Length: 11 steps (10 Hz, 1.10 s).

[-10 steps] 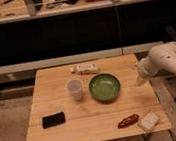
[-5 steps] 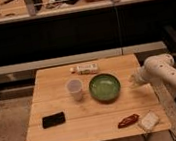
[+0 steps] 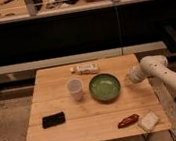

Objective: Push the ceramic bowl across the table

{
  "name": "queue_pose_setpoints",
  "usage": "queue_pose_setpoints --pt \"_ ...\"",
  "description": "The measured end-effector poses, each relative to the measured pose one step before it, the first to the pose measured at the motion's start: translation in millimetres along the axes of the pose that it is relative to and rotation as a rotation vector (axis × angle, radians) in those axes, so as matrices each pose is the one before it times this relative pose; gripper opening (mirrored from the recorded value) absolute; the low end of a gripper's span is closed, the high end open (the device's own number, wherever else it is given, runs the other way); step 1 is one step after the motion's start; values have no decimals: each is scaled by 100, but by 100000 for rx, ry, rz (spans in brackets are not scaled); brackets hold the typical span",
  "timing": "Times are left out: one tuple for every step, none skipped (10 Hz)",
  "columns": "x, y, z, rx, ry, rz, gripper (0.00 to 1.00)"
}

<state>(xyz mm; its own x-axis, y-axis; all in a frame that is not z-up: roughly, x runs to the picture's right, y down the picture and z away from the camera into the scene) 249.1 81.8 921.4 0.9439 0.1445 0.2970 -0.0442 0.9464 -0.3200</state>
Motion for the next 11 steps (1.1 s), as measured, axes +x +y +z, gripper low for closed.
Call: queue_pose_setpoints --pt "-137 -329 583 426 -586 -1871 0" --pt "-193 -63 299 145 -476 -1342 0" --pt "-551 -95 309 224 -891 -2000 0" --pt "-687 -31 180 81 -971 -1824 0" --pt "-1607 -212 -42 455 -2039 -3573 0" --pt "-980 -18 -41 73 -1088 -2248 0" --pt "-1163 100 -55 -153 -998 -2980 0" --pt "-1167 337 64 -688 -565 -3345 0" --pt "-662 337 114 -751 -28 -2019 0" --pt "-803 519 235 -1272 183 -2605 0" --pt "-997 626 401 -1662 21 -2418 0"
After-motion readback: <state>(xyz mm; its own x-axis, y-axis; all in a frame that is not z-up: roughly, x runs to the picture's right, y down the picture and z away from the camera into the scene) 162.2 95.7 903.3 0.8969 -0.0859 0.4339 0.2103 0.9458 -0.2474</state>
